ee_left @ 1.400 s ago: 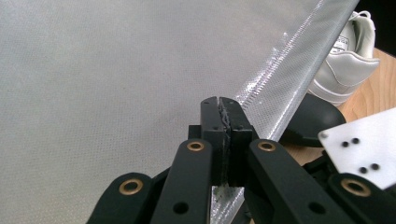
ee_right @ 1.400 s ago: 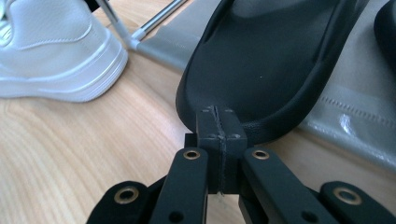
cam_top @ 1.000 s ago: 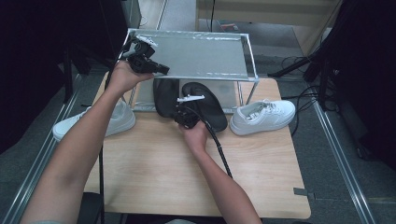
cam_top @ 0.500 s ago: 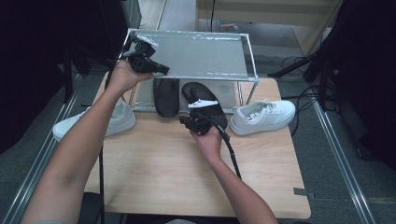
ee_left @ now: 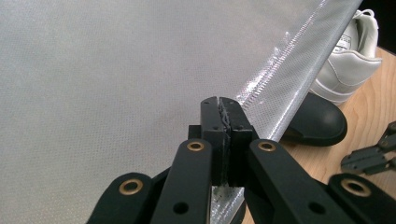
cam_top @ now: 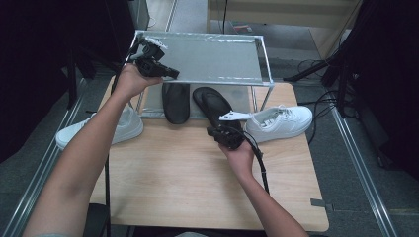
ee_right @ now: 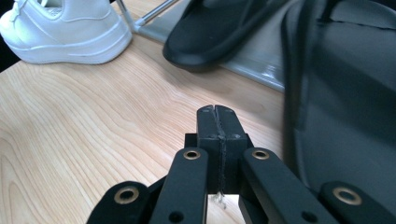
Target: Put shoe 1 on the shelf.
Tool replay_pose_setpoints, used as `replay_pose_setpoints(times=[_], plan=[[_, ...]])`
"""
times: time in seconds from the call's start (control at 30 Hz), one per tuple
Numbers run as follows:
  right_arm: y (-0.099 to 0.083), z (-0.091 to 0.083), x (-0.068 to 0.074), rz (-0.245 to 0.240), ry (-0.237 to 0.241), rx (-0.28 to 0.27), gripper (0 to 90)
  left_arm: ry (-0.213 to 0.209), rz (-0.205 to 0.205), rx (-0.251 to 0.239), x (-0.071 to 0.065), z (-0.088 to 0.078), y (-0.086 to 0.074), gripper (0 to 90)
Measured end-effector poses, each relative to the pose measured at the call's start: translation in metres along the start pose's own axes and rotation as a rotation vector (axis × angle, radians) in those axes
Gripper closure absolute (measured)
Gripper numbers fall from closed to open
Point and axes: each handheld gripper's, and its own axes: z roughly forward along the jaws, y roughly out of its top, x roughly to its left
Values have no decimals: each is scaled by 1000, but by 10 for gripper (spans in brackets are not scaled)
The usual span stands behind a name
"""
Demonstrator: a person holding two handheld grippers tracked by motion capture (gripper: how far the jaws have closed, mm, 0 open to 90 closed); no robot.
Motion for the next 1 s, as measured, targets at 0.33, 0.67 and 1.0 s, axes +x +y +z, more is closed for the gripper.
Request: replay_pose_setpoints(times=[0.33, 0.67, 1.0], plan=[[-19, -22, -17, 22, -37, -8, 900, 1, -1, -1, 0, 0, 0, 900], [-42, -42, -42, 65, -115, 11, 900, 4, 2, -2, -1, 0, 0, 899], [-47, -40, -52, 60, -165, 31, 900, 4, 4, -2, 0, 0, 0, 899]])
